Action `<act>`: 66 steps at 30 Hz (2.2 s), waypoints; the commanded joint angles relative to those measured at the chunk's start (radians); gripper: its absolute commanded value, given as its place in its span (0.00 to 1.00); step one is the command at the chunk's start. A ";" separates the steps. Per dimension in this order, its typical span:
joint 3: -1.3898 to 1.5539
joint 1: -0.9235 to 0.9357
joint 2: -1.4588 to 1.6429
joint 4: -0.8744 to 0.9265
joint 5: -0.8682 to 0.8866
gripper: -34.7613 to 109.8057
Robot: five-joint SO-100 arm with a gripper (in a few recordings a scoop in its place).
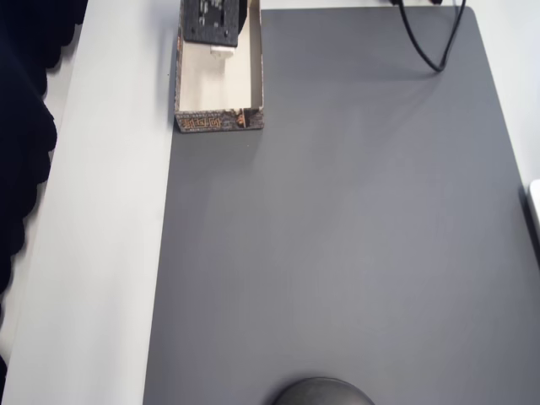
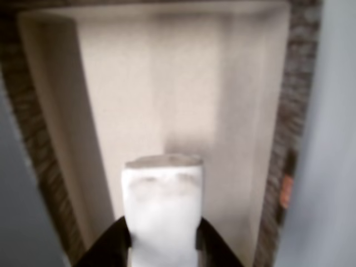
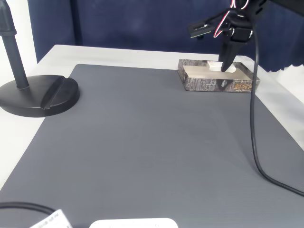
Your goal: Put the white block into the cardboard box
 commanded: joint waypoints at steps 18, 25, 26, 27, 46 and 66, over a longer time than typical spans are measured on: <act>-0.153 -0.035 -0.077 -0.080 0.009 0.24; -0.135 -0.038 -0.075 -0.083 0.011 0.25; -0.135 -0.038 -0.074 -0.084 0.011 0.25; -0.135 -0.038 -0.074 -0.087 0.011 0.26; -0.077 -0.048 -0.055 -0.110 -0.008 0.40; 0.092 -0.081 0.218 -0.097 -0.003 0.43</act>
